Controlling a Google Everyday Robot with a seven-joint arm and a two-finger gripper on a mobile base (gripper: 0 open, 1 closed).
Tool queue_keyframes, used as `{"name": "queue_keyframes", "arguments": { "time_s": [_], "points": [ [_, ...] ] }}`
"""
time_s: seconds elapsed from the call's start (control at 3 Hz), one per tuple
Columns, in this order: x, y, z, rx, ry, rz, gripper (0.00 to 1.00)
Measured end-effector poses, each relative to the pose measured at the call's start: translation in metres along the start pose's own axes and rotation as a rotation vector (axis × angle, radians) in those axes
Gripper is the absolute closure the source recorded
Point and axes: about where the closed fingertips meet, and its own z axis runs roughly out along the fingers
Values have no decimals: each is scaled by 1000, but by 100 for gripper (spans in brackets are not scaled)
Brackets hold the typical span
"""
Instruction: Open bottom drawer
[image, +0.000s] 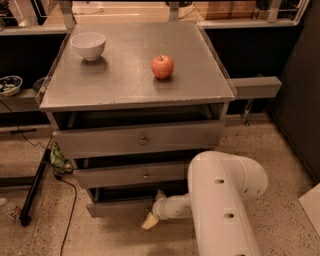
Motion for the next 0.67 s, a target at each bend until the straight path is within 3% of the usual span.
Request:
{"name": "queue_keyframes", "arguments": {
  "time_s": [0.67],
  "points": [
    [-1,-8,12,2,2,31,0]
  ]
}}
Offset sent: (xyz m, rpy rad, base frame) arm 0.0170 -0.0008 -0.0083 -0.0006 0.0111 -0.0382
